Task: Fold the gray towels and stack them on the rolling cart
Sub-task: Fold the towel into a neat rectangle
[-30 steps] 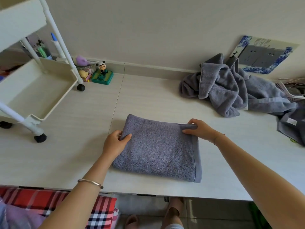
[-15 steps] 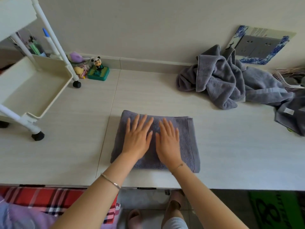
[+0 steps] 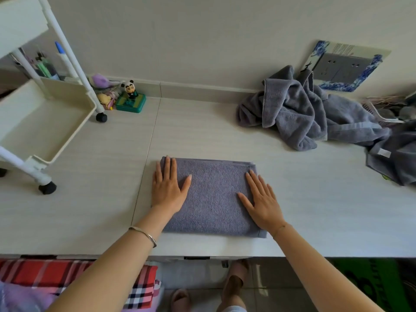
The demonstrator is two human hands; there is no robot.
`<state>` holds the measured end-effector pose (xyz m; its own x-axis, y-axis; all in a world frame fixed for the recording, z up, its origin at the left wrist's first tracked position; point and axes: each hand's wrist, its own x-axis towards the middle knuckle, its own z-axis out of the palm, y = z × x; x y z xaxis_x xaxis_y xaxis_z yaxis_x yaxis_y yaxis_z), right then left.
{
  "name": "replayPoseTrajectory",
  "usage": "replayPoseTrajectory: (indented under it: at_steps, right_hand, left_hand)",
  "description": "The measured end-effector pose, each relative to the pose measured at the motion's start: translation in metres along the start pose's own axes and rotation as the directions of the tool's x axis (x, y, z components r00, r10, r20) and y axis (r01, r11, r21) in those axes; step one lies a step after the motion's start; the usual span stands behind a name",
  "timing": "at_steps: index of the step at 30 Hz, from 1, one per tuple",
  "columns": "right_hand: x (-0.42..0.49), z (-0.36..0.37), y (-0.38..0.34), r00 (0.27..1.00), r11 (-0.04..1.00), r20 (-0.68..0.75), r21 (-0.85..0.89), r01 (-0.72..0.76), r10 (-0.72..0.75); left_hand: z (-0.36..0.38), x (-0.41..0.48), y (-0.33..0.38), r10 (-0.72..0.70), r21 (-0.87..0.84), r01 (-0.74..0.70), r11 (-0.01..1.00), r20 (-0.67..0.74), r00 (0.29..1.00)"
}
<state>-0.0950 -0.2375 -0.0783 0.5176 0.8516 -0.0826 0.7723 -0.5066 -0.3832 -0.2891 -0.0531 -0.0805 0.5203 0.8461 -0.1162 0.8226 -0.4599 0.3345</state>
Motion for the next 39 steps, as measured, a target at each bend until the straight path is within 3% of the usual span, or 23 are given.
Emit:
replayPoseTrajectory:
  at_steps: [3, 5, 10, 13, 17, 20, 23, 29, 35, 39]
  right_hand:
    - [-0.003, -0.008, -0.006, 0.99, 0.959, -0.008, 0.25, -0.131, 0.137]
    - [-0.008, -0.014, -0.007, 0.949, 0.848, 0.063, 0.433, -0.306, 0.31]
    - [-0.007, -0.026, -0.004, 0.867, 0.749, 0.234, 0.437, -0.498, 0.44]
    - [-0.002, -0.03, -0.004, 0.806, 0.682, 0.367, 0.433, -0.59, 0.465]
    - [-0.005, -0.036, -0.009, 0.822, 0.648, 0.412, 0.51, -0.566, 0.394]
    - [-0.012, -0.048, -0.022, 0.809, 0.508, 0.522, 0.636, -0.581, 0.27]
    - [-0.015, -0.066, -0.043, 0.826, 0.47, 0.539, 0.693, -0.547, 0.166]
    - [-0.006, -0.138, -0.1, 0.89, 0.46, 0.456, 0.785, -0.414, 0.023]
    - [0.019, -0.221, -0.167, 0.946, 0.452, 0.308, 0.861, -0.233, -0.1]
    - [0.042, -0.267, -0.208, 0.95, 0.454, 0.248, 0.88, -0.139, -0.19]
  left_hand:
    - [-0.015, -0.008, -0.004, -0.032, -0.111, 0.034, 0.993, 0.014, 0.999]
    - [-0.027, -0.015, -0.013, -0.06, -0.137, 0.061, 0.989, 0.008, 0.998]
    - [-0.051, -0.023, -0.033, -0.158, 0.032, 0.154, 0.987, 0.172, 0.972]
    - [-0.051, -0.024, -0.041, -0.186, -0.067, 0.212, 0.975, 0.281, 0.942]
    - [-0.05, -0.022, -0.043, -0.212, -0.43, 0.411, 0.804, 0.437, 0.874]
    - [-0.057, -0.024, -0.036, -0.183, -0.583, 0.463, 0.668, 0.475, 0.861]
    - [-0.075, -0.025, -0.033, -0.13, -0.673, 0.542, 0.503, 0.561, 0.818]
    - [-0.17, -0.026, -0.029, 0.021, -0.772, 0.463, 0.435, 0.523, 0.852]
    - [-0.286, -0.036, -0.022, 0.029, -0.876, 0.252, 0.412, 0.289, 0.957]
    - [-0.356, -0.048, -0.018, 0.001, -0.899, 0.152, 0.41, 0.167, 0.986]
